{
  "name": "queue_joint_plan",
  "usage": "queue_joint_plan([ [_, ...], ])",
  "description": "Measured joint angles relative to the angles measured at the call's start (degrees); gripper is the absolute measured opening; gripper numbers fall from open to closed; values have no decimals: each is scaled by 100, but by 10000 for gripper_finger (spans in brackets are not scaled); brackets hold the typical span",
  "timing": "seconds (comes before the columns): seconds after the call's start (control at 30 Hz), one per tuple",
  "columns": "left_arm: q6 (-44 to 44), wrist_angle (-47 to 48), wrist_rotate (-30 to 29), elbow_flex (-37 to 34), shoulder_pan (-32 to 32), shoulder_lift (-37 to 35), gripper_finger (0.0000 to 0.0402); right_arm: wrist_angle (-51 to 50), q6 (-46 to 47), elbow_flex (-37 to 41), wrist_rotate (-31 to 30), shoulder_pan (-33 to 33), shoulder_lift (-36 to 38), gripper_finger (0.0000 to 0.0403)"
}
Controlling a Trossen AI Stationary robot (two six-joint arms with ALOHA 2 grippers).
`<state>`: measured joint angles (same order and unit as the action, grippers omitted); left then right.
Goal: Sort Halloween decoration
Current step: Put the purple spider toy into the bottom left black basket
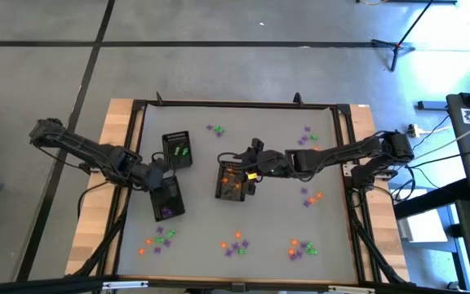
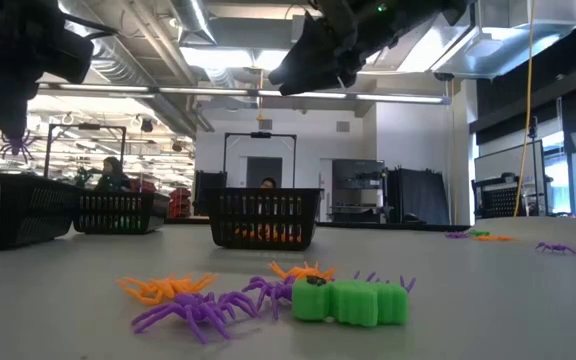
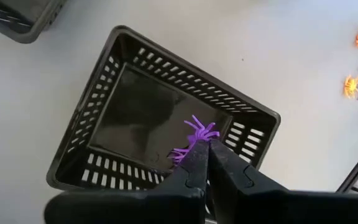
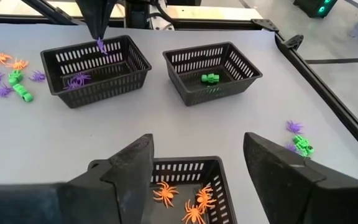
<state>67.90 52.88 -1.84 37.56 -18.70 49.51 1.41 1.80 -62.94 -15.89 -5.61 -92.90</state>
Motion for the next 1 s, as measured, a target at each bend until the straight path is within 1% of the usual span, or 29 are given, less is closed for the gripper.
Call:
queue_joint_plan([
  [1.0,-98,0,54,0,2,-4,0,4,80,0,3,0,-4,246],
])
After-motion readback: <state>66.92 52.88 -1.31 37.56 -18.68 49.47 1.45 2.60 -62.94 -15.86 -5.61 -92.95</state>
